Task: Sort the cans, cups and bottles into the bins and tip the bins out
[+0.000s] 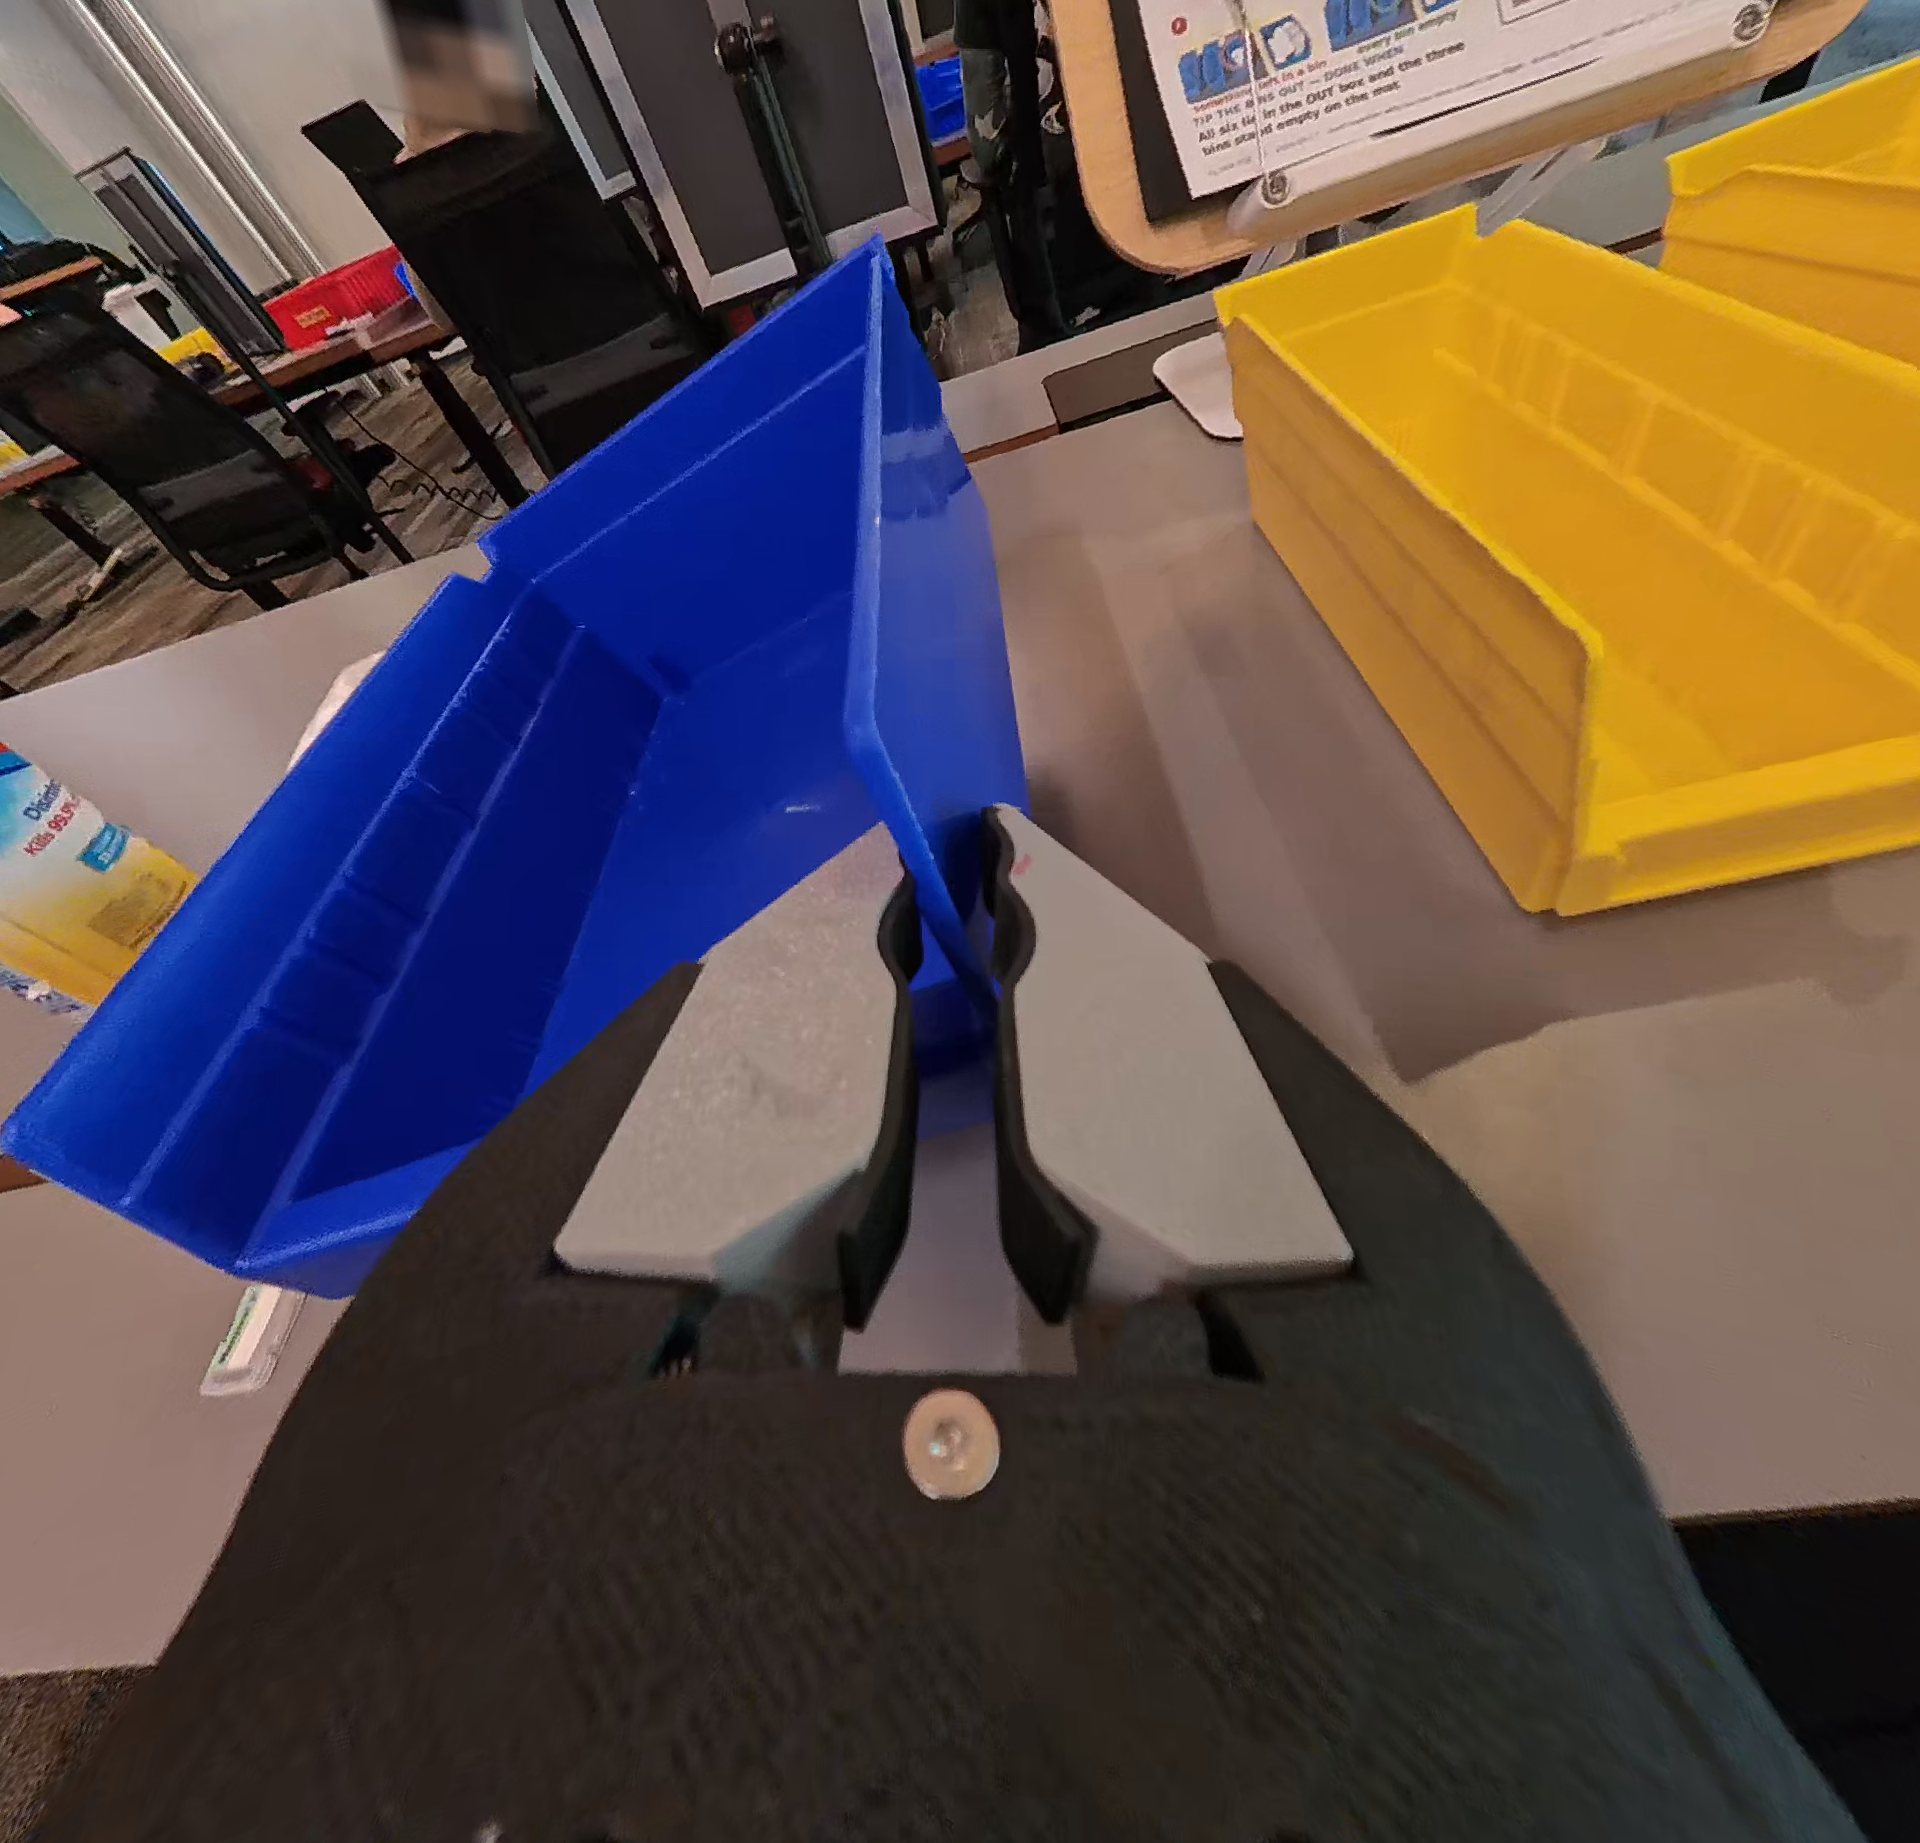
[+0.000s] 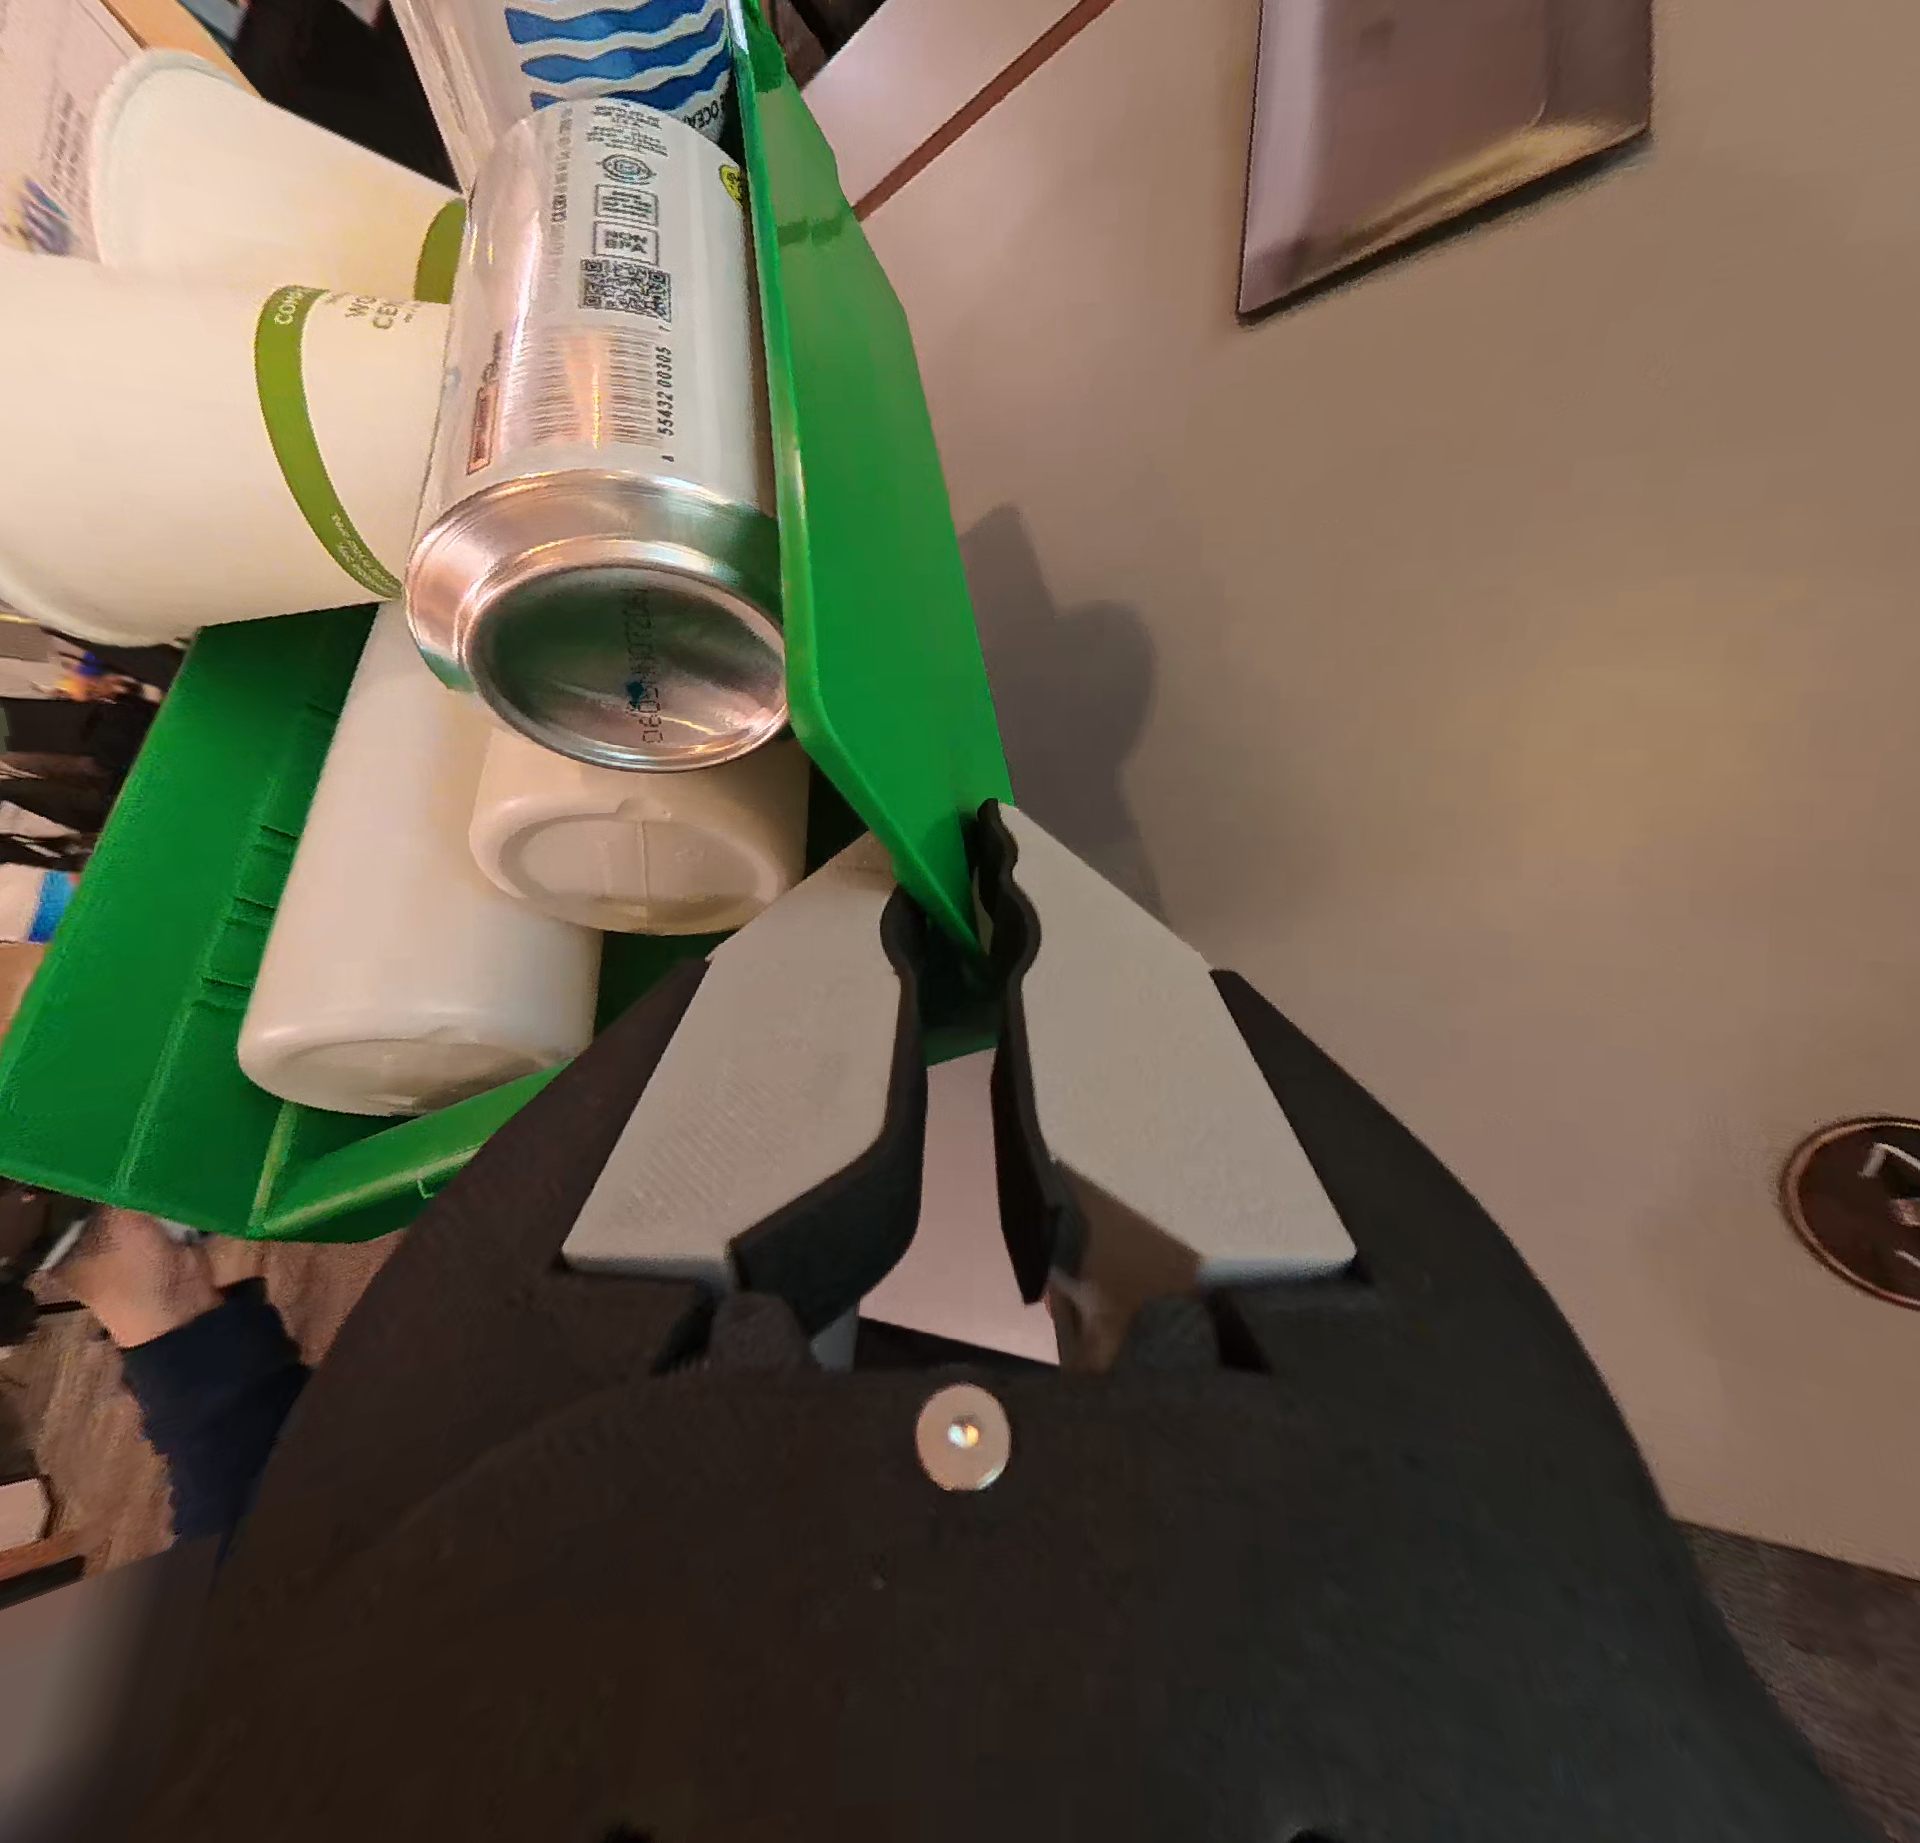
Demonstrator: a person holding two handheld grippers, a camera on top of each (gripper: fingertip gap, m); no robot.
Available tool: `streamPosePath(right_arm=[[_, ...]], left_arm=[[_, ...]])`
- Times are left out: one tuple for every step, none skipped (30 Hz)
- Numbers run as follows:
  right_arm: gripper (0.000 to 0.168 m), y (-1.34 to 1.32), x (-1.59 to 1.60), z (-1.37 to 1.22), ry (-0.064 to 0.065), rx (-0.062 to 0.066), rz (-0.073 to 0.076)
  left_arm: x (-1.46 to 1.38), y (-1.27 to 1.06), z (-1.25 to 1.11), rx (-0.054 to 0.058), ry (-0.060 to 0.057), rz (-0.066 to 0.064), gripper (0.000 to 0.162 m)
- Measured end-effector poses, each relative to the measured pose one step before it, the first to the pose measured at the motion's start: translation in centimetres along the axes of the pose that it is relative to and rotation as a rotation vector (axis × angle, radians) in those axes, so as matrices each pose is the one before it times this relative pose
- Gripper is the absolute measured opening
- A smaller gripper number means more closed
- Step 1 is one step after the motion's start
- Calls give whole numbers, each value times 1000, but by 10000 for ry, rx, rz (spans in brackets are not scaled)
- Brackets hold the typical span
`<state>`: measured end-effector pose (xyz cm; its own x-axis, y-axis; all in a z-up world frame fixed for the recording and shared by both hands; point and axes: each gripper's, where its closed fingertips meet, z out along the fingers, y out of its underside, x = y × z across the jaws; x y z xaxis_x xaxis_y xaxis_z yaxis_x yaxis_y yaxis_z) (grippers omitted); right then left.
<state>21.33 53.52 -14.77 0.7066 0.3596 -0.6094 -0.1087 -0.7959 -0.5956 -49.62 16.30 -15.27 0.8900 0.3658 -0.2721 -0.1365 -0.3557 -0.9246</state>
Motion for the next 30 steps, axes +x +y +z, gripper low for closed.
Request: streamPosePath(right_arm=[[4,287,188,288,-165,25,183],[4,231,187,203,-164,48,168],[4,139,200,100,-143,72,124],[4,44,183,10,-120,91,95],[4,-6,158,-63,-95,72,92],[4,-84,128,-126,-64,67,75],[4,-210,78,-227,-29,104,21],[4,-282,18,-278,1,108,-21],[4,-301,-59,-308,9,83,-30],[4,-341,-145,-319,8,75,-50],[4,-348,-218,-294,-3,70,-60],[4,-328,-302,-268,-25,53,-57],[4,-326,-368,-214,-49,42,-50],[4,-286,-415,-137,-67,44,-35],[4,-230,-396,-29,-61,19,-37],[4,-151,-356,60,-54,-4,3],[4,-105,-302,117,-27,-17,13],[4,-84,-232,144,32,-25,-46],[4,-100,-184,142,74,-18,-65],[4,-102,-149,148,92,-22,-84],[4,-81,-149,160,95,-46,-94],[4,-89,-183,149,81,-43,-89],[4,-122,-221,143,67,-20,-93],[4,-149,-250,145,31,-3,-70],[4,-143,-270,152,-16,-12,-28],[4,-157,-298,153,-44,-11,-5],[4,-190,-336,154,-50,5,-4],[4,-235,-384,132,-51,12,-14],[4,-252,-433,121,-38,-2,-42],[4,-280,-491,107,-17,-12,-73]], left_arm=[[-170,212,-26,-46,-26,-14,6],[-203,198,-23,-47,-33,-13,6],[-220,166,-37,-37,-48,-7,6],[-202,112,-45,-24,-58,-8,6],[-175,90,-47,-14,-62,1,6],[-129,57,-31,-3,-58,10,6],[-77,36,-35,6,-44,18,6],[-10,21,-48,13,-25,10,6],[22,8,-24,9,-5,6,6],[63,25,-24,0,12,2,6],[82,14,6,-9,20,-3,6],[75,24,20,-11,17,-3,6],[77,14,39,-9,12,-3,6],[44,24,44,-15,5,5,6],[48,12,45,-6,-1,-1,6],[70,14,27,-7,4,-2,6],[87,30,21,-13,16,15,6],[102,8,-26,1,28,7,6],[97,14,-31,13,39,-2,6],[54,18,-44,14,38,-1,6],[17,10,-45,9,29,0,6],[-36,22,-55,-2,11,8,6],[-77,38,-43,-8,-11,16,6],[-110,46,-49,-10,-28,13,6],[-127,52,-39,-7,-38,10,6],[-153,58,-32,-6,-37,5,6],[-145,62,-47,-3,-32,-7,6],[-140,54,-39,-2,-21,-23,6],[-127,54,-53,-7,-9,-26,6],[-105,44,-52,-4,-7,-24,6]])
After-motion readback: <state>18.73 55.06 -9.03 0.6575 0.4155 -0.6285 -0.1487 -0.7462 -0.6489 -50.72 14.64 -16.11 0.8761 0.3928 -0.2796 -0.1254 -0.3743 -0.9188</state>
